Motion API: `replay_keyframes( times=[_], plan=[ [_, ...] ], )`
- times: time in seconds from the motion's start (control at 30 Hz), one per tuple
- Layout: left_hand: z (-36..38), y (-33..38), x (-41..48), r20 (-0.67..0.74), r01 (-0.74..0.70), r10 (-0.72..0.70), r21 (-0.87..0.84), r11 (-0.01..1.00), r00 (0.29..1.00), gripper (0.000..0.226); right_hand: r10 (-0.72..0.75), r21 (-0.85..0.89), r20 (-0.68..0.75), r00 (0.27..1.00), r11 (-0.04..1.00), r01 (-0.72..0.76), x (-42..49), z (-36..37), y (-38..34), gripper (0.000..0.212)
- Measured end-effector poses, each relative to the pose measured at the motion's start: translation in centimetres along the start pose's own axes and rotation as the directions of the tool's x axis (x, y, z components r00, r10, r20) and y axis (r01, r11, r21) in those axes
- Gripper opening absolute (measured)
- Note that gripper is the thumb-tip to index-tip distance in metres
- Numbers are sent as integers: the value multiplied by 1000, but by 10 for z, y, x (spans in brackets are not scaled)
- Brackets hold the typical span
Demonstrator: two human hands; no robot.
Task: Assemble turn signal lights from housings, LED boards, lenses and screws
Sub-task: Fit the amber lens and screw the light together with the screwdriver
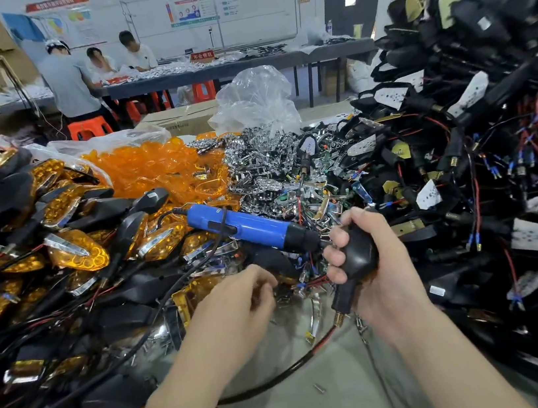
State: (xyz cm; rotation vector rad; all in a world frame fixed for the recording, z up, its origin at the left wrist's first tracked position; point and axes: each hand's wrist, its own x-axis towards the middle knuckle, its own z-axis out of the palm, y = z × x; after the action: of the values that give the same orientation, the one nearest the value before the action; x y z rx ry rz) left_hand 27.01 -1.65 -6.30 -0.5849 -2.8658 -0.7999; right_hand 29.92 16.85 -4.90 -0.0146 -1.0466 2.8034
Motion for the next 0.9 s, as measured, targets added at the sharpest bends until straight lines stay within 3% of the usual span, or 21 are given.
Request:
replay_keyframes(
  times=[0.17,0.3,0.4,0.57,0.8,0.9],
  plan=[
    [3,4,-5,48,-201,198,84,976,979,11,25,-17,-58,998,1000,-26,3,-3,-1,15],
    [11,-1,-2,108,-153,139,130,980,984,28,17,-40,-84,996,999,-21,4,-5,-1,17],
    [14,-5,6,70,-136,123,227,964,990,15,11,-55,-76,997,998,-15,5,-5,-2,18],
    [14,-16,18,-24,-52,58,213,976,998,7,21,-54,-74,997,998,-25,5,-6,-2,17],
    [8,-16,7,-127,-136,166,215,967,978,24,25,-54,-75,997,998,-29,6,-7,-1,15],
    [5,-9,2,-3,-165,167,163,973,986,27,27,-53,-67,997,998,-31,6,-7,-1,17]
  ],
)
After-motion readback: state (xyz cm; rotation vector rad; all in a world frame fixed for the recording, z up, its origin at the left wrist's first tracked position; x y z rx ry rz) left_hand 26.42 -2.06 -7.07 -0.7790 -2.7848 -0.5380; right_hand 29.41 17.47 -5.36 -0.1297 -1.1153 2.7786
